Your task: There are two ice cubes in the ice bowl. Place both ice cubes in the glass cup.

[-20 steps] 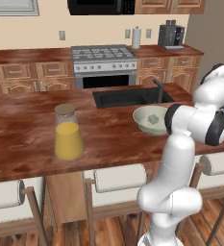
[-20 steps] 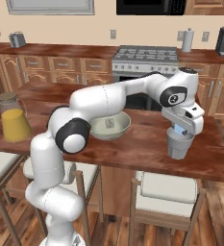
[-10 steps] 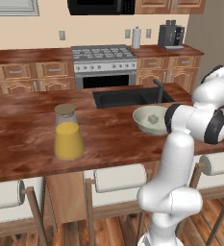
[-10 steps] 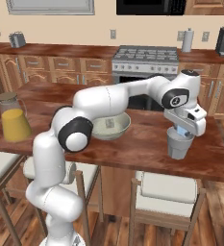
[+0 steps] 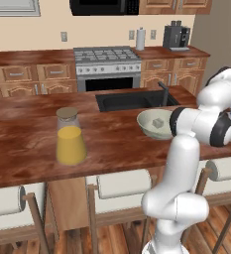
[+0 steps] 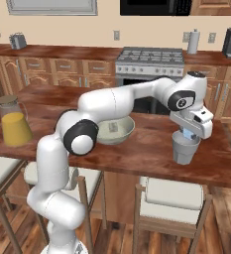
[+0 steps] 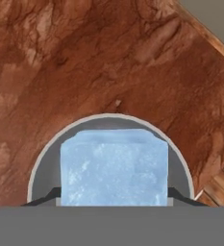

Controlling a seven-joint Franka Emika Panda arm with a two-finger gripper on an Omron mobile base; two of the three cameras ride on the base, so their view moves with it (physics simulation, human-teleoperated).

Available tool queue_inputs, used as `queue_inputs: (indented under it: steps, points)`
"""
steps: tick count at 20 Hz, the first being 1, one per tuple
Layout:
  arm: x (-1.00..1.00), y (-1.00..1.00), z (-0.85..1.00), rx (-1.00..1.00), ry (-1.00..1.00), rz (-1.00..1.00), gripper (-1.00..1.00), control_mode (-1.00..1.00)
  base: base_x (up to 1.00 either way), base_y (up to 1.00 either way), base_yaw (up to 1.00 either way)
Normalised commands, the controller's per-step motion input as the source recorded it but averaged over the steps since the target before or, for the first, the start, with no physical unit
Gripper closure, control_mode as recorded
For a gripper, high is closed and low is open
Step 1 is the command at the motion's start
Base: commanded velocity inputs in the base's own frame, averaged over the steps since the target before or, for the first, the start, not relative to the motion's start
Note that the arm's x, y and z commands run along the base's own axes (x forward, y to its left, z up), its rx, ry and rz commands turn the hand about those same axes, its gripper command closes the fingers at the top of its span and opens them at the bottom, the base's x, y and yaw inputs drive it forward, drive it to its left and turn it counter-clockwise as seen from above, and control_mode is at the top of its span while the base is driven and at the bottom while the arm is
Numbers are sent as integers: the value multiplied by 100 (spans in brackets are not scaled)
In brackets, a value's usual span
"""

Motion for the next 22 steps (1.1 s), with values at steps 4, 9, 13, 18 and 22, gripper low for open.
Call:
queue_inputs:
  steps: [4, 9, 13, 18, 22]
  points:
    - [13, 0, -8, 0, 3, 0, -100, -100, 0, 0, 0]
    - [8, 0, 0, 0, 1, 0, -100, -100, 0, 0, 0]
    - [1, 0, 0, 0, 0, 0, -100, -100, 0, 0, 0]
    - [-1, 0, 6, 1, 0, 0, -100, -100, 0, 0, 0]
    - [-26, 34, 33, 10, -5, 0, -100, -100, 0, 0, 0]
